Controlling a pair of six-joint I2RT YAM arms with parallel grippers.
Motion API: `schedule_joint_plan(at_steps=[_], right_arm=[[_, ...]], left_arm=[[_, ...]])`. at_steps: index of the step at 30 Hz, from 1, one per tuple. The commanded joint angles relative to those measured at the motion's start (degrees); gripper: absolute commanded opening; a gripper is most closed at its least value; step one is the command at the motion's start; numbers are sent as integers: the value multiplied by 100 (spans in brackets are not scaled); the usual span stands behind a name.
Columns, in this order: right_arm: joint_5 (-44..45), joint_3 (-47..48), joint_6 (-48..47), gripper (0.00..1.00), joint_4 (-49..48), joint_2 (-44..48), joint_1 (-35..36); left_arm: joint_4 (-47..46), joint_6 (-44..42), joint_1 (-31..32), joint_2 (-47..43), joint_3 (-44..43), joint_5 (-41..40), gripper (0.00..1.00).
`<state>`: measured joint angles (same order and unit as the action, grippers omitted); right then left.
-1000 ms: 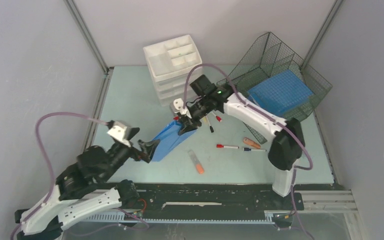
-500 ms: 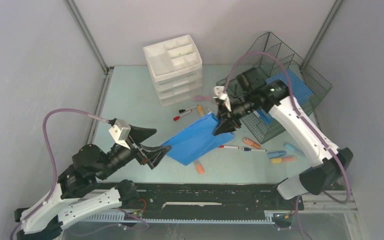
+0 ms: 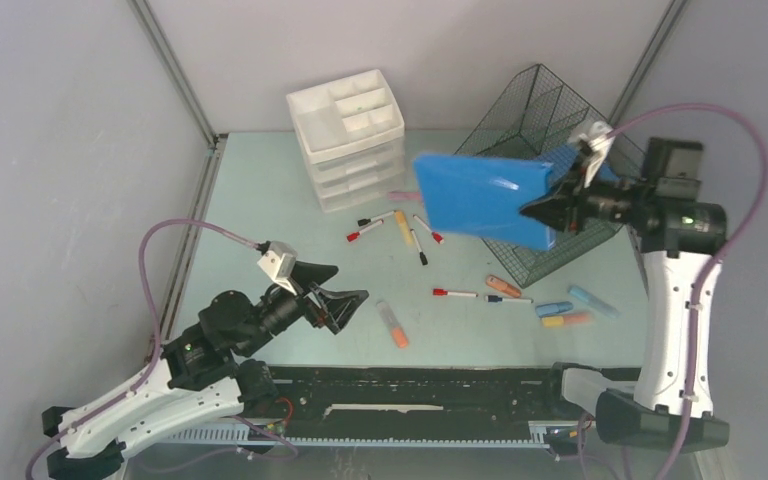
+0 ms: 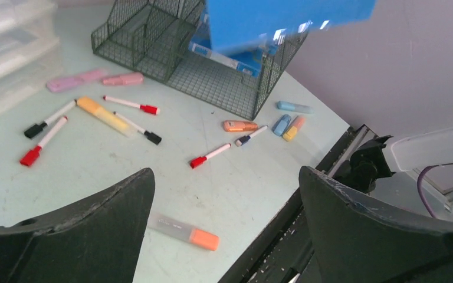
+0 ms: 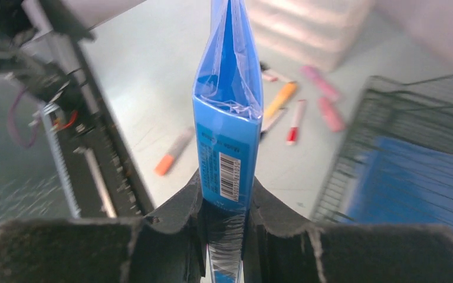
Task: Organize the desk
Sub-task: Place the folder in the storage box.
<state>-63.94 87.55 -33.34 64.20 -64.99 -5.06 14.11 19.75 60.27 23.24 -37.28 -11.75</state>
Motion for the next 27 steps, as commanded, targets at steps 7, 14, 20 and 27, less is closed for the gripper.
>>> schedule_joint_plan(at_steps=[7,14,20,27], right_arm=[[1979,2512,565,0,425,-232,-1217],[3943,3225,309,0,329,-332,-1208],[5652,3374,-49,0,195,-582,-914],[8120,2585,-464,0,-801,-774,188]], left_arm=[[-649,1370,11,-113,981,-554,100],[-791,1787,5,-494,1552,-616,100],[-806,1866,4,-644,1803,-634,100],[-831,1849,2,-509,1864,-618,100]])
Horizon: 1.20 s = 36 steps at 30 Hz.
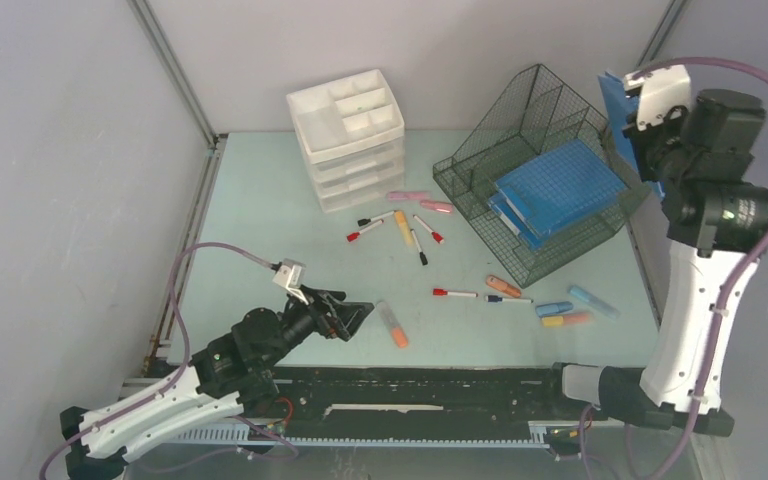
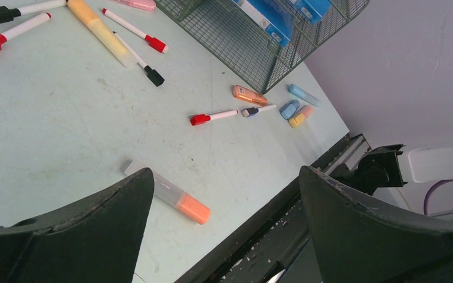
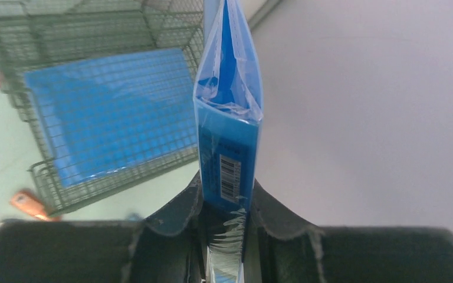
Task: Organize the desk
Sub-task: Place the folder in the storage box.
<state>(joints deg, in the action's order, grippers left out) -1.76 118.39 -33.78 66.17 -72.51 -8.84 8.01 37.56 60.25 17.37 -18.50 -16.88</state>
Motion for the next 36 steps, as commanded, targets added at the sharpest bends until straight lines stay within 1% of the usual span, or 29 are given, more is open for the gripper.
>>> schedule_joint_plan(at_steps=[1,3,5,8,15,17,23,25,27,31,34,36], right_arm=[[2322,-802,-578,0,-1379,6,812],[2915,-1358,-883,0,-2141,17,1160],[3266,-1598,-989,0,-2429,-187,1328],[3681,-1641,-925,0,-2445,-544,1488],[4120,-2067,-735,0,-2391,-892,2018],[4188,-2082,-599,3,-2232,-1037,2150],[4188,-2033,-173,19,-1718,-1546,2482],[4196,-2030,-42,27,-1575,-1682,2616],[4149,-2029,68,32,-1484,-1765,2743],[4029,-2055,239,37,-1324,-1907,3023],[3970,-2090,328,37,-1234,-2003,3239],[3740,-2071,424,38,-1116,-2036,3400]], left_arm=[[-221,59,12,101,-8,-92,100],[-221,58,5,130,11,-50,100],[-200,58,4,132,28,3,100],[-97,58,3,97,32,35,99],[142,41,11,-80,74,5,100],[168,41,5,-113,80,-4,100],[191,97,5,-195,122,-17,99],[221,115,5,-219,125,-18,99],[248,132,5,-237,119,-26,99],[270,146,4,-233,108,-31,99],[269,146,9,-197,82,-36,99],[270,151,7,-161,71,-35,99]])
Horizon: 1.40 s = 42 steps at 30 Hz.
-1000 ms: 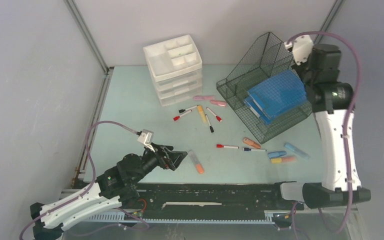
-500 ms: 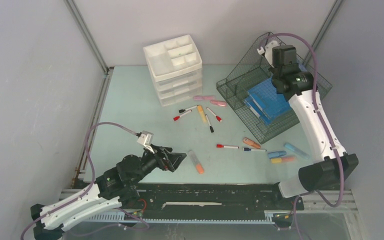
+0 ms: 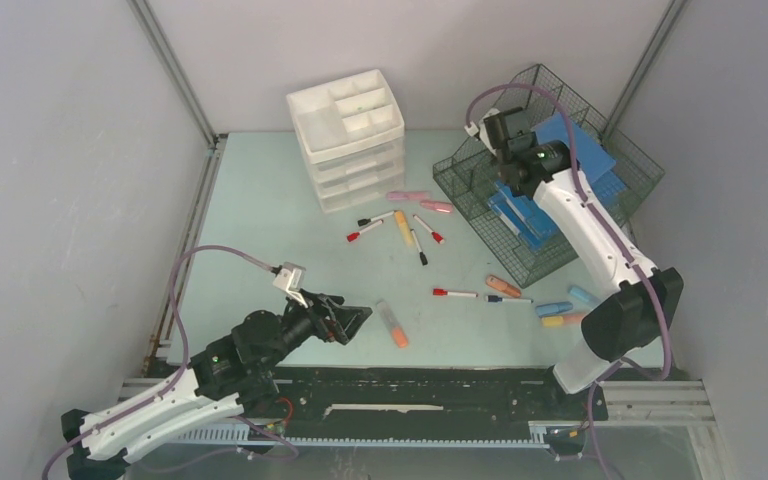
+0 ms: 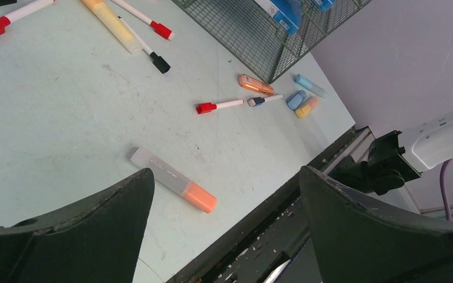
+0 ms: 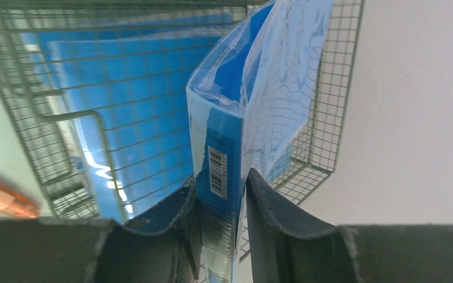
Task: Organize the desk
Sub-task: Place the folder in the storage box.
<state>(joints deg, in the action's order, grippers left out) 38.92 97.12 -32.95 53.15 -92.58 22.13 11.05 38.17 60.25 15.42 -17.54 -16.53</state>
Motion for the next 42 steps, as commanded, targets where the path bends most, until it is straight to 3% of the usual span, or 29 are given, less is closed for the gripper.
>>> schedule_joint_plan(at_steps=[1,10,16,19,25,34,39,41,42], right_arm=[[-366,56,390,38,234,-37,345],[-526,-185,662,55,362,-95,741],[-865,-224,756,57,439,157,764],[-1479,-106,925,58,692,387,792],[-2571,269,1125,77,950,850,707],[-4574,927,1064,75,398,726,-295],[-4974,724,718,72,650,488,217],[-5087,308,643,58,496,629,392],[-5231,135,655,45,444,681,420]], left_arm=[[-34,100,5,50,-34,-71,99],[-50,205,5,59,4,-76,99],[-58,234,11,103,-2,-81,99],[-68,239,9,163,-34,-80,99],[-123,251,11,313,-82,-50,99],[-199,310,4,540,-161,9,98],[-200,378,6,522,-140,10,97],[-200,440,14,480,-101,1,97],[-200,457,7,458,-86,-7,97]])
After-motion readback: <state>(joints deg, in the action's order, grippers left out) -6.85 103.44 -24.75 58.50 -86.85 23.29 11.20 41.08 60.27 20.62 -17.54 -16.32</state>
